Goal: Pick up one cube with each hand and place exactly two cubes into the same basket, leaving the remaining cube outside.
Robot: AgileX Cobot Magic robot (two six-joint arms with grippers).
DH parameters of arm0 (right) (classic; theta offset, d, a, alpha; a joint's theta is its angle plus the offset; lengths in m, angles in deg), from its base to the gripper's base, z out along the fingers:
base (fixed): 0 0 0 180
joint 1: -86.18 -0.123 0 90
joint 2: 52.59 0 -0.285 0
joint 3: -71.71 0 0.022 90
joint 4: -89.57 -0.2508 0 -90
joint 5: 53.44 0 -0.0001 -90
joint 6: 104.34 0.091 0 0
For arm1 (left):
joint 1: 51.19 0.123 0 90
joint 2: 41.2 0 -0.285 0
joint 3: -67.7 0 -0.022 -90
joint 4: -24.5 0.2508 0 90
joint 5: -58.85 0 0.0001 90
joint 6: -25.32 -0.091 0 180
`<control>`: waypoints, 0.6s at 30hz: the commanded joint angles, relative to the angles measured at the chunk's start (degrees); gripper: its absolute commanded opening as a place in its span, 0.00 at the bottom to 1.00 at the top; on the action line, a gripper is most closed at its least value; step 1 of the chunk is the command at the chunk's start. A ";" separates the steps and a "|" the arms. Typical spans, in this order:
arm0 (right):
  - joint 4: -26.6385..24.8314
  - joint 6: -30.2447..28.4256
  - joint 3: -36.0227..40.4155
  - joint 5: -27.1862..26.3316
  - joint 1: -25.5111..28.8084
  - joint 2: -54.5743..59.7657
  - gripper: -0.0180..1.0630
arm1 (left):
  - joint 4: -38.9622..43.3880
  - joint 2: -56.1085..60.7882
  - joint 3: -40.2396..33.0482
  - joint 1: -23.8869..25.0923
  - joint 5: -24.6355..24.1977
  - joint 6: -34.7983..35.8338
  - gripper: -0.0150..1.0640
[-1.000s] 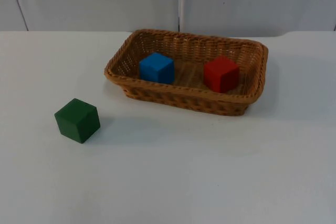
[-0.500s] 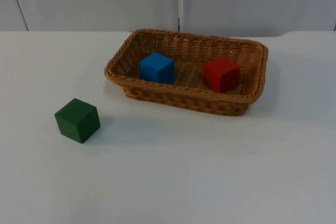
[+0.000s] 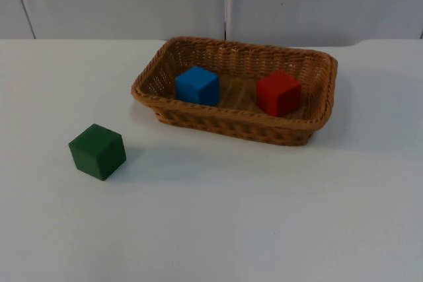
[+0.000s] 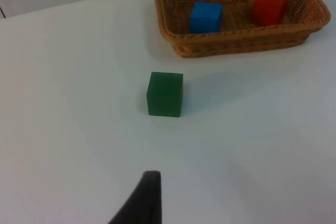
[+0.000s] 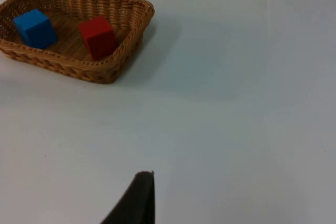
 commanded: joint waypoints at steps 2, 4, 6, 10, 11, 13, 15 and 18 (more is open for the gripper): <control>0.05 0.19 0.34 -0.42 0.43 -0.19 0.99 | 0.41 0.25 -0.27 0.08 -0.21 0.34 0.99; 0.05 0.19 0.34 -0.42 0.43 -0.19 0.99 | 0.41 0.25 -0.27 0.08 -0.21 0.34 0.99; 0.05 0.19 0.34 -0.42 0.43 -0.19 0.99 | 0.41 0.25 -0.27 1.02 -0.21 0.34 0.99; 0.05 0.19 0.34 -0.42 0.43 -0.19 0.99 | 0.41 0.25 -0.27 5.05 -0.21 0.34 0.99; 0.05 0.19 0.34 -0.42 0.43 -0.19 0.99 | 0.41 0.25 -0.27 6.29 -0.21 0.34 0.99; 0.05 0.19 0.34 -0.42 0.43 -0.19 0.99 | 0.41 0.25 -0.27 8.68 -0.21 0.34 0.99; 0.05 0.19 0.34 -0.42 0.43 -0.19 0.99 | 0.41 0.25 -0.27 10.93 -0.21 0.34 0.99; 0.05 0.19 0.34 -0.42 0.43 -0.19 0.99 | 0.41 0.25 -0.27 13.98 -0.21 0.34 0.99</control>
